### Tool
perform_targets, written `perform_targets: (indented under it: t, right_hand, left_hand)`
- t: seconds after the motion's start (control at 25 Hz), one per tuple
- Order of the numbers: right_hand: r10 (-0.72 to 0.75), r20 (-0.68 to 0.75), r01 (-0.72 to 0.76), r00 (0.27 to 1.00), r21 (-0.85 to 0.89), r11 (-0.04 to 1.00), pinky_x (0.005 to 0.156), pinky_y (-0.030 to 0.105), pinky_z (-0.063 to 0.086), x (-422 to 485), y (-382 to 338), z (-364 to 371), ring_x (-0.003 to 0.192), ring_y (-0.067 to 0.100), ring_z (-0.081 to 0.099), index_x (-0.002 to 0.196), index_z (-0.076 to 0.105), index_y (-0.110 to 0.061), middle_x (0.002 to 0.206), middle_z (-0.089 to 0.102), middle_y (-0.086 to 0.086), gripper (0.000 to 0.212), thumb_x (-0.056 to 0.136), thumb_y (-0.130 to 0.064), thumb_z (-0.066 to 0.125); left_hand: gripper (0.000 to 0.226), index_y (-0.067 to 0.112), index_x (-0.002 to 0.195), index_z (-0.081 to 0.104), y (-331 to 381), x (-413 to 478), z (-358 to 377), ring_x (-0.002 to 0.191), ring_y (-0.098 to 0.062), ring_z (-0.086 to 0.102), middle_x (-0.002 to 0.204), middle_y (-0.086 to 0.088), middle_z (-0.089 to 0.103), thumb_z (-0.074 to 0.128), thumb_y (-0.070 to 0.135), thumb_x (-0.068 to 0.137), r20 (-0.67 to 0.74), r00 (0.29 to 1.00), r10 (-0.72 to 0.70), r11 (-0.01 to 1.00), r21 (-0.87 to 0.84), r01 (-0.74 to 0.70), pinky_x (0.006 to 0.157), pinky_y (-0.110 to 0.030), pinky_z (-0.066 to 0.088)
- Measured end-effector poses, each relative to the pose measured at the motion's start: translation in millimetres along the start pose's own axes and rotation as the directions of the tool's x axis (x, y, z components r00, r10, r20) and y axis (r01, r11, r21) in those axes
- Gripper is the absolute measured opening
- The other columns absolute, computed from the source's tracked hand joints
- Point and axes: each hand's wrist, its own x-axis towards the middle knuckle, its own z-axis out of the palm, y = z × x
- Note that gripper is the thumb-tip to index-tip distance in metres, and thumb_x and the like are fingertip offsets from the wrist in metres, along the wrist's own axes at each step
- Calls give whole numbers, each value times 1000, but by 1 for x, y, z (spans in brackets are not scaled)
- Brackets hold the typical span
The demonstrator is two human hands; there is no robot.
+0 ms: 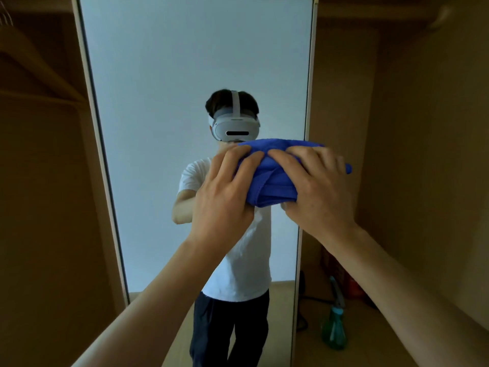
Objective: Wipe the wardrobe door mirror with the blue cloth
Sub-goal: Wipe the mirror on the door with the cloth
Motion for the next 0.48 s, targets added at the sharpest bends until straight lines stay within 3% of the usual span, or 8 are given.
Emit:
perform_targets:
  t: [0.28, 0.48]
  right_hand:
    - [21, 17, -22, 1000, 60, 998, 96, 47, 39, -53, -15, 12, 116, 31, 50, 137, 56, -22, 128, 61, 6, 68, 72, -16, 70]
    - [40, 78, -46, 996, 83, 995, 97, 45, 38, -93, -26, 18, 118, 30, 50, 138, 58, -23, 131, 61, 5, 66, 73, -15, 69]
  left_hand:
    - [51, 4, 133, 63, 7, -54, 17, 132, -35, 50, 141, -14, 57, 61, 0, 82, 32, 997, -64, 997, -46, 65, 100, -40, 51]
    - [51, 5, 133, 63, 14, -94, 30, 134, -34, 49, 142, -12, 56, 60, 2, 83, 61, 992, -111, 990, -77, 115, 95, -35, 53]
